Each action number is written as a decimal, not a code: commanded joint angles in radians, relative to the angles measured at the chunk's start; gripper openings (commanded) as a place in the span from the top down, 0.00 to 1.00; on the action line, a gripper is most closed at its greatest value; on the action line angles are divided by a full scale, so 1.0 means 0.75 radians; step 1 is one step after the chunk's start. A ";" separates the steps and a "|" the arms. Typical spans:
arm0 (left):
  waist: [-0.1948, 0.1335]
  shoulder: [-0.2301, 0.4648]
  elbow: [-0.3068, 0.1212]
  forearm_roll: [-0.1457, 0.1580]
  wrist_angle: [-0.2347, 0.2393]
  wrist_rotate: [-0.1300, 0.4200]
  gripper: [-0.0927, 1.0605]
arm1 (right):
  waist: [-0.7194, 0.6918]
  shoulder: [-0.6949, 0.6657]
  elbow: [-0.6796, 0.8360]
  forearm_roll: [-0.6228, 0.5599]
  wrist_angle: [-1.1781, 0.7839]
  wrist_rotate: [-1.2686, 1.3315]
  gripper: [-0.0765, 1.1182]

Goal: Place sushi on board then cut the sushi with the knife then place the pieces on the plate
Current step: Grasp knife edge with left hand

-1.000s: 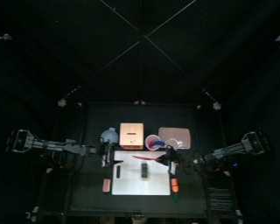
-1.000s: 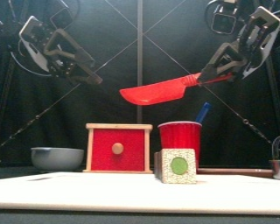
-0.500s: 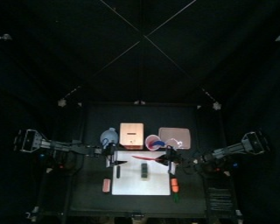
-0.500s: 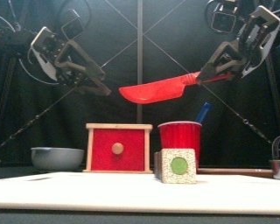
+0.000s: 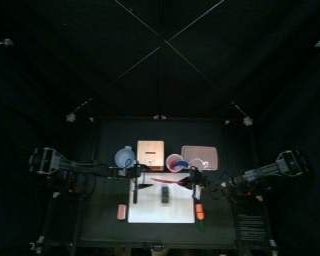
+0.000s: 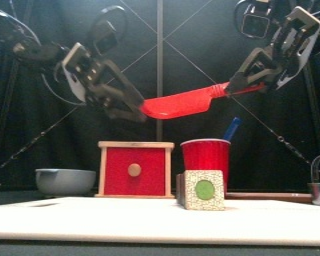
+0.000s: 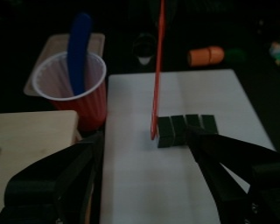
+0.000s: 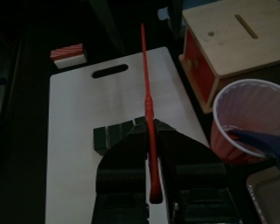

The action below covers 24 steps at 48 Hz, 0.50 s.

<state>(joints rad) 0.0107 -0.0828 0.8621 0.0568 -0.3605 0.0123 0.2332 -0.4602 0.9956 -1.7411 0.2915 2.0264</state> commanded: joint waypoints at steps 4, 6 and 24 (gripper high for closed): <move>-0.006 0.065 -0.112 0.049 0.000 0.006 0.02 | 0.006 -0.010 -0.014 0.006 0.000 0.000 0.68; -0.006 0.045 -0.121 0.053 0.000 0.008 0.02 | 0.006 -0.012 -0.010 0.012 -0.006 0.000 0.68; -0.004 0.000 -0.106 -0.002 0.162 0.004 0.02 | -0.002 -0.016 -0.006 0.025 -0.037 -0.004 0.68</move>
<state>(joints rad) 0.0092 -0.0660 0.7961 0.0660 -0.2546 0.0138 0.2347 -0.4587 1.0048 -1.7181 0.2638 2.0249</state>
